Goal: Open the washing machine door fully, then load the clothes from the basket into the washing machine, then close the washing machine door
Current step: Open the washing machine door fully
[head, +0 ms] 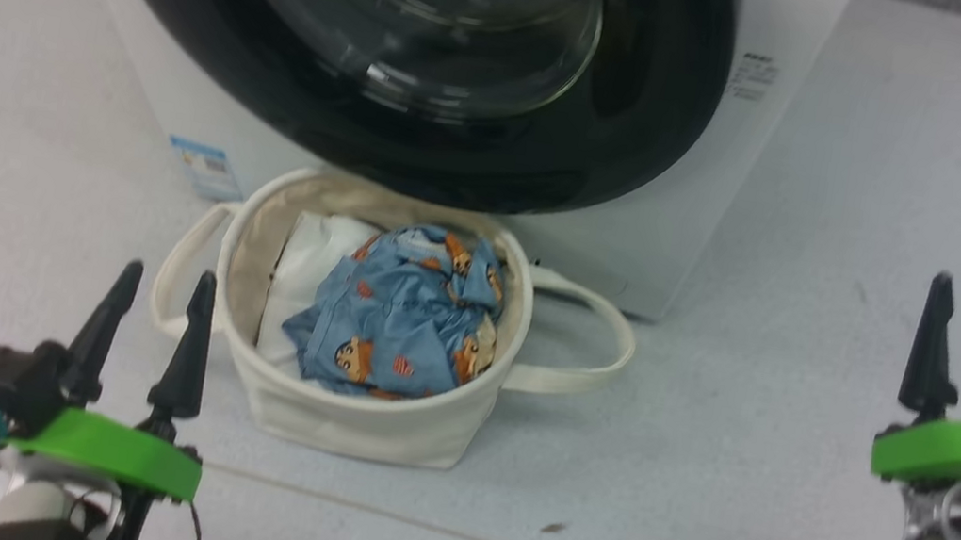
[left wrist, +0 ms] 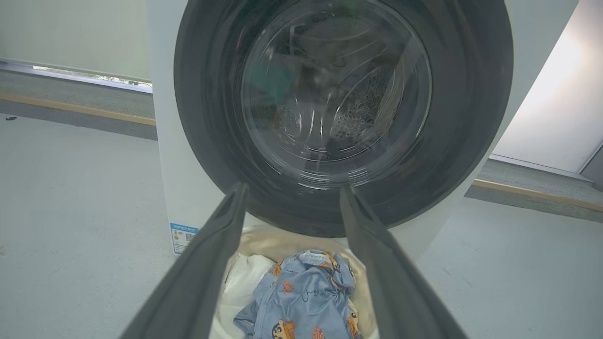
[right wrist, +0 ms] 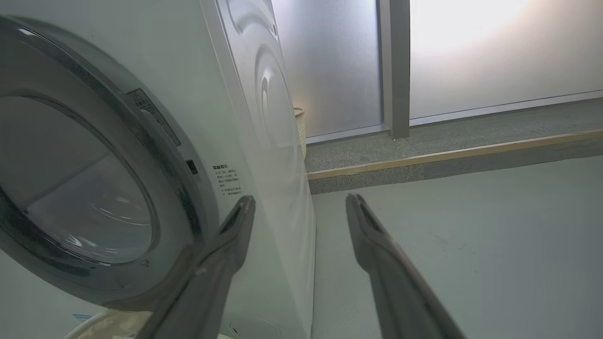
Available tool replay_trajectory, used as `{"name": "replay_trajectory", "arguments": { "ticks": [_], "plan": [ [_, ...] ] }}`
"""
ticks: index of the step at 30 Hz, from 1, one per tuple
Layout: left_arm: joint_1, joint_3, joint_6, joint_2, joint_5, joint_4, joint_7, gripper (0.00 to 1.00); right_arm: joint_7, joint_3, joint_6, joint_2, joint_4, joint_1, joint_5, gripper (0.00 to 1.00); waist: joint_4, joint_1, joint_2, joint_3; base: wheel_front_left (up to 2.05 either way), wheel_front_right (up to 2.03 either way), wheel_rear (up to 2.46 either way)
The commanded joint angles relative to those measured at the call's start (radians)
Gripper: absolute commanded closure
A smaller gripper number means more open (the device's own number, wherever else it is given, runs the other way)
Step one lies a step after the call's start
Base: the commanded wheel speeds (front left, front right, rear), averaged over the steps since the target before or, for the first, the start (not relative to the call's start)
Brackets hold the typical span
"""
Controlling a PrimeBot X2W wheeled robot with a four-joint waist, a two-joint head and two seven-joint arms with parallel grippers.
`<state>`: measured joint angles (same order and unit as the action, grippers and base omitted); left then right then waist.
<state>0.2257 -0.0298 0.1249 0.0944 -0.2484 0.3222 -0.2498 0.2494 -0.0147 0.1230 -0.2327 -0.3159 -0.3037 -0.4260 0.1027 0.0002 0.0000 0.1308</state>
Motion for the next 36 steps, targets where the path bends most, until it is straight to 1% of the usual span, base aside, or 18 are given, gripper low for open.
{"name": "replay_trajectory", "arguments": {
  "ticks": [1,4,5,6,7,8,9,11,14,18,19,24,27,31,33,36],
  "plan": [
    [0.046,-0.029,0.006,0.013,0.005,-0.046,-0.012,0.00,0.012,-0.016,0.008,-0.025,0.022,-0.060,-0.001,0.00,0.025,-0.0002,0.0000,0.045,0.00,0.00,0.00],
    [0.054,-0.028,0.006,0.014,0.009,-0.054,-0.012,0.00,0.012,-0.017,0.008,-0.031,0.015,-0.090,-0.004,0.00,0.036,-0.0002,0.0000,0.067,0.00,0.00,0.00],
    [0.058,-0.028,0.006,0.014,0.012,-0.057,-0.012,0.00,0.012,-0.018,0.008,-0.033,0.012,-0.105,-0.007,0.05,0.040,-0.0002,0.0000,0.078,0.00,0.00,0.00],
    [0.062,-0.027,0.006,0.014,0.013,-0.061,-0.012,0.00,0.012,-0.019,0.008,-0.036,0.010,-0.120,-0.009,0.22,0.045,-0.0002,0.0000,0.089,0.00,0.00,0.00],
    [0.065,-0.026,0.006,0.014,0.014,-0.065,-0.012,0.00,0.012,-0.020,0.008,-0.040,0.007,-0.135,-0.011,0.79,0.049,-0.0002,0.0000,0.099,0.00,0.00,0.00],
    [0.069,-0.025,0.006,0.014,0.016,-0.069,-0.012,0.00,0.012,-0.019,0.008,-0.042,0.005,-0.149,-0.018,0.93,0.054,-0.0002,0.0000,0.109,0.00,0.00,0.00],
    [0.073,-0.023,0.006,0.013,0.017,-0.073,-0.012,0.00,0.012,-0.017,0.008,-0.046,0.002,-0.163,-0.024,1.00,0.059,-0.0002,0.0000,0.117,0.00,0.00,0.00],
    [0.079,-0.018,0.006,0.012,0.019,-0.080,-0.012,0.00,0.012,-0.010,0.008,-0.051,-0.003,-0.190,-0.047,1.00,0.069,-0.0002,0.0000,0.131,0.00,0.00,0.00],
    [0.086,-0.018,0.006,0.012,0.024,-0.091,-0.012,0.00,0.012,0.008,0.008,-0.052,-0.010,-0.232,-0.116,1.00,0.081,-0.0002,0.0000,0.149,0.00,0.00,0.00],
    [0.088,-0.016,0.006,0.011,0.027,-0.100,-0.012,0.00,0.012,0.015,0.008,-0.052,-0.028,-0.293,-0.281,1.00,0.092,-0.0002,0.0000,0.172,0.00,0.00,0.00],
    [0.090,-0.015,0.006,0.010,0.028,-0.102,-0.012,0.00,0.012,0.010,0.008,-0.062,-0.035,-0.309,-0.311,1.00,0.095,-0.0002,0.0000,0.178,0.00,0.00,0.00],
    [0.097,-0.014,0.006,0.006,0.032,-0.112,-0.012,0.00,0.007,-0.045,0.008,-0.093,-0.083,-0.391,-0.506,1.00,0.112,-0.0002,0.0000,0.206,0.00,0.00,0.00],
    [0.101,-0.014,0.006,0.003,0.031,-0.116,-0.012,0.00,-0.036,-0.078,0.008,-0.105,-0.102,-0.441,-0.651,1.00,0.122,-0.0002,0.0000,0.223,0.00,0.00,0.00],
    [0.105,-0.025,0.006,-0.001,0.037,-0.121,-0.012,0.00,-0.104,-0.103,0.008,-0.101,-0.091,-0.505,-0.831,1.00,0.131,-0.0002,0.0000,0.247,0.00,0.00,0.00],
    [0.110,-0.028,0.006,-0.004,0.040,-0.126,-0.012,0.00,-0.139,-0.116,0.008,-0.102,-0.086,-0.530,-0.897,1.00,0.136,-0.0002,0.0000,0.259,0.00,0.00,0.00],
    [0.115,-0.028,0.006,-0.008,0.043,-0.131,-0.012,0.00,-0.222,-0.131,0.008,-0.101,-0.090,-0.564,-0.996,1.00,0.143,-0.0002,0.0000,0.271,0.00,0.00,0.00]
  ]
}}
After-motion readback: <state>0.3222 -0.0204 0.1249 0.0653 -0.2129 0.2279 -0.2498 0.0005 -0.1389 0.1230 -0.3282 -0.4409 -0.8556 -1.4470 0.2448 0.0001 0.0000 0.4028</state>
